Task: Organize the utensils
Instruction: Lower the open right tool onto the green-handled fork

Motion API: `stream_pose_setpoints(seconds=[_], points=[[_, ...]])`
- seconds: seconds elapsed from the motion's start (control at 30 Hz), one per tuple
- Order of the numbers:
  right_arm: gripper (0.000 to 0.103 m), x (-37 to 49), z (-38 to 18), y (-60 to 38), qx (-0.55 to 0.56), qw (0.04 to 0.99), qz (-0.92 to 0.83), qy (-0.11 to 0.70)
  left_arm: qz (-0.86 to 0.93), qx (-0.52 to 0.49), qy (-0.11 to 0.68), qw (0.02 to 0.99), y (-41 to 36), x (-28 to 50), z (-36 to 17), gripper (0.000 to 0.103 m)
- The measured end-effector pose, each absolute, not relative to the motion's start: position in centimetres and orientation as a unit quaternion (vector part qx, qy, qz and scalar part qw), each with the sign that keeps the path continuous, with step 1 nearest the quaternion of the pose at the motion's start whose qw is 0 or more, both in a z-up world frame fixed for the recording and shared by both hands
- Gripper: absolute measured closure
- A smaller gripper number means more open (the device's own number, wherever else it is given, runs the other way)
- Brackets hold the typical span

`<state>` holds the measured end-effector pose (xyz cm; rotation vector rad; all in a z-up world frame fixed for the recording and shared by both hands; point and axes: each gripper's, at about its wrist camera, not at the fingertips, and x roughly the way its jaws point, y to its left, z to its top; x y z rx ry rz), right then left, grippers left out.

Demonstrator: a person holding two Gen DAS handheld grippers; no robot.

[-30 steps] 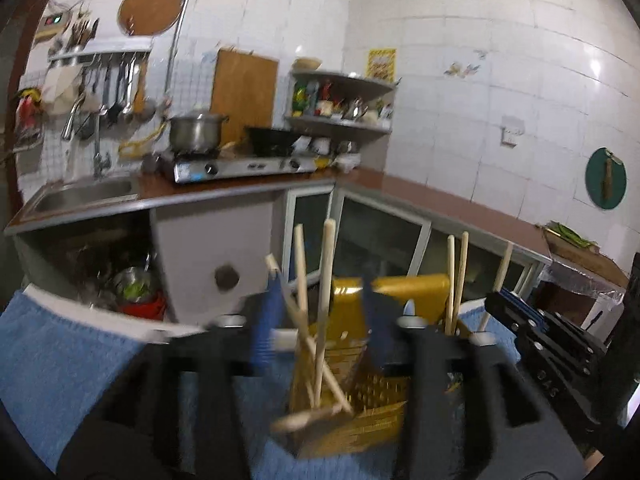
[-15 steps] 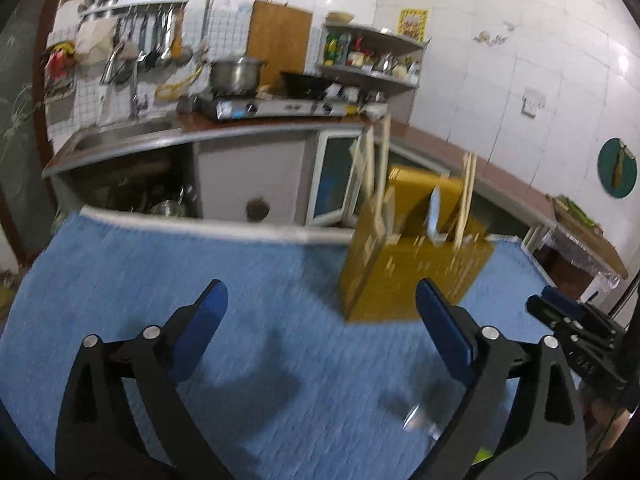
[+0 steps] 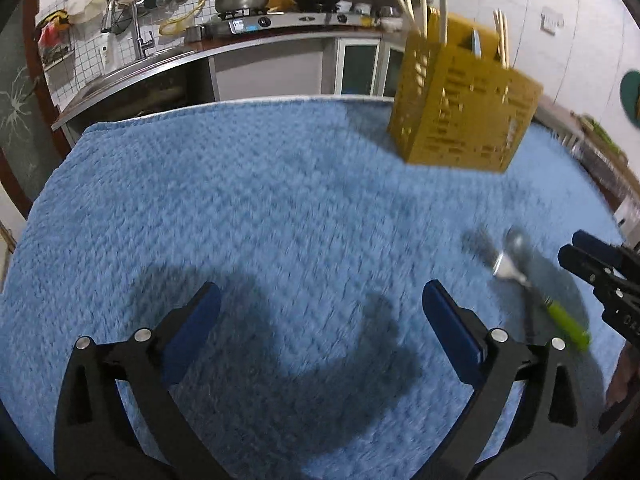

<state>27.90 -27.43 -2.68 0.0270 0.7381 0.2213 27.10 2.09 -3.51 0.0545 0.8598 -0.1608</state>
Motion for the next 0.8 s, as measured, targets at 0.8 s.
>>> stream_pose_setpoints(seconds=[0.8], points=[[0.094,30.0,-4.7,-23.6,-0.039,0.892,0.118,0.434,-0.099,0.024,0.435,0.895,1.2,27.0,-4.0,0.005]])
